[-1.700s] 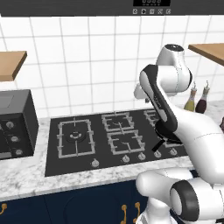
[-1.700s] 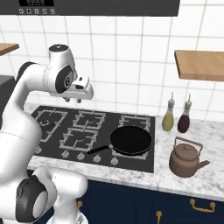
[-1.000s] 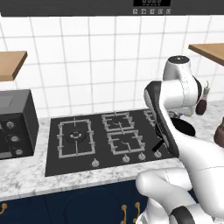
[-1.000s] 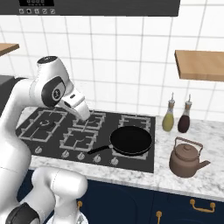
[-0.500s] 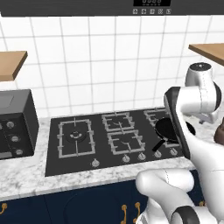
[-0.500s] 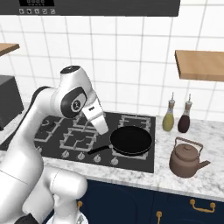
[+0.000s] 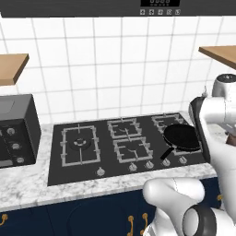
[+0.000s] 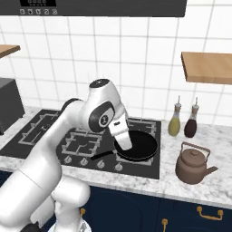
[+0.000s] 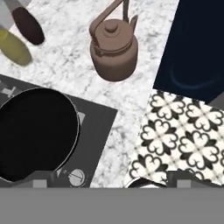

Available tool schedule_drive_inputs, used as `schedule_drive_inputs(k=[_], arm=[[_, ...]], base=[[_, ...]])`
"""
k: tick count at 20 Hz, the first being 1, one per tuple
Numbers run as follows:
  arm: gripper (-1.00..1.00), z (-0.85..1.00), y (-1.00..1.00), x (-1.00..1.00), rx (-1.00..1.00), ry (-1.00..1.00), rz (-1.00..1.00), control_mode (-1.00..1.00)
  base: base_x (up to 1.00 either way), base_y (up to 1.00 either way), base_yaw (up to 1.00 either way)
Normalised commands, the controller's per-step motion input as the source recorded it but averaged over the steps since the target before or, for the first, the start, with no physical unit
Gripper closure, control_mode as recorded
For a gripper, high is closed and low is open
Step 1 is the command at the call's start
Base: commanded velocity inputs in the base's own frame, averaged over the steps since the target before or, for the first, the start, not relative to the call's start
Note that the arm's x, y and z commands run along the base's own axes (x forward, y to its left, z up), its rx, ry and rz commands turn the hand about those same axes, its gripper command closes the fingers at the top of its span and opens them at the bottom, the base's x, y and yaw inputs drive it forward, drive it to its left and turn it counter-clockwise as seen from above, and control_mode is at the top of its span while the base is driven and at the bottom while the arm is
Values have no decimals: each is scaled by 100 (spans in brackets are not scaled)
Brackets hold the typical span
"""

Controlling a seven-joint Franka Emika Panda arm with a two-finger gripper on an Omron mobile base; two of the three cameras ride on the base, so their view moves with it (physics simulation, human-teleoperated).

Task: Pick the kettle from the counter and place it on a stove burner. Then turn the burner on.

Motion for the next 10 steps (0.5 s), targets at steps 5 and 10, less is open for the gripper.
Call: schedule_drive_inputs(k=[5,10], arm=[[-100,2,-100,6,17,-3,-22,-100],[-100,-28,-64,37,3,9,-21,-100]], base=[[0,0,0],[0,0,0]])
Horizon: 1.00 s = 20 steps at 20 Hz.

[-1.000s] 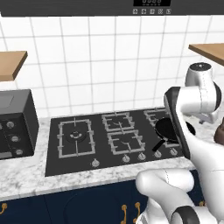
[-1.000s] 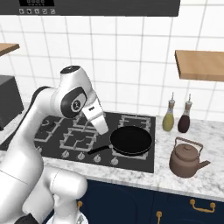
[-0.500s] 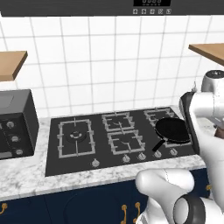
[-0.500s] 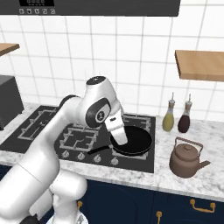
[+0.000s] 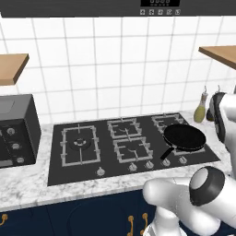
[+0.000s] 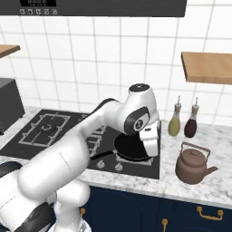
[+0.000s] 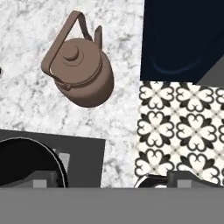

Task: Pick the kettle from the counter and place it on a stove burner. Then turn the burner on.

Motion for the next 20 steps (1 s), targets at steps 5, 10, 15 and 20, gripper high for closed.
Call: schedule_drive_inputs(k=[5,10,15,20], arm=[[-100,-12,-50,36,-1,15,-11,-100],[-100,-3,-65,31,0,7,0,-100],[-100,-35,-40,8,2,-3,-1,-100],[-100,-28,-2,8,0,-6,0,-100]], base=[[0,0,0],[0,0,0],[0,0,0],[0,0,0]])
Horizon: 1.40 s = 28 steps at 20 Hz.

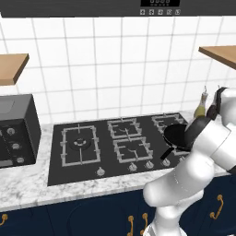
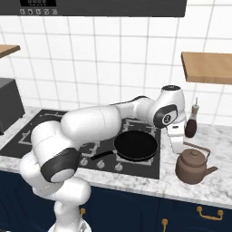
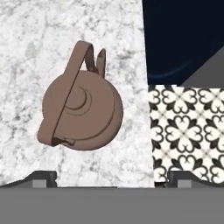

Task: Pick the kettle from the counter and place it on a stove burner. Then turn the burner on.

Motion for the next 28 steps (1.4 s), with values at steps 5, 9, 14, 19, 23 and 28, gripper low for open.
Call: schedule_drive_inputs(k=[5,9,14,19,23,28], arm=[[-100,0,0,32,0,-4,0,-100],[-100,-4,-3,18,0,12,0,-100],[-100,-10,-8,6,0,16,0,-100],[-100,-10,-5,5,0,2,0,-100],[-100,-6,-15,14,0,0,0,-100],[-100,-4,-31,12,1,4,0,-100]], base=[[0,0,0],[0,0,0],[0,0,0],[0,0,0],[0,0,0],[0,0,0]])
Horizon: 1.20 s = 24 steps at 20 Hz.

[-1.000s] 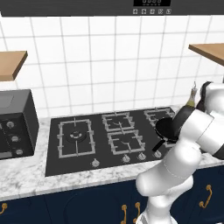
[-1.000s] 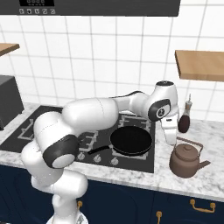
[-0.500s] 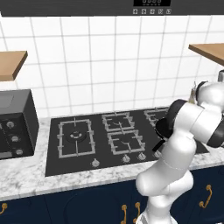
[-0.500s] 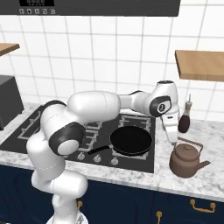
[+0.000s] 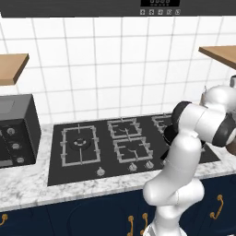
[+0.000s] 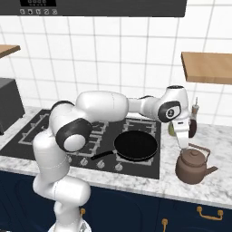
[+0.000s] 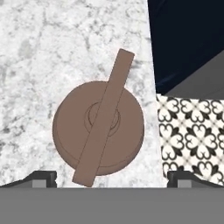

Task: Pick the kettle from the counter and place it on a stove burner. Then turn the burner on.

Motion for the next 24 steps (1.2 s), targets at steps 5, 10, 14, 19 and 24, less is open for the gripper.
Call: schedule_drive_inputs(k=[5,10,14,19,24], arm=[[-100,0,-29,0,2,3,0,-100],[-100,-5,-6,15,0,0,0,-100],[-100,-24,0,27,0,0,-1,-100],[-100,-5,0,2,0,0,-4,-100],[-100,-5,0,0,2,0,-1,-100]], base=[[0,0,0],[0,0,0],[0,0,0],[0,0,0],[0,0,0]])
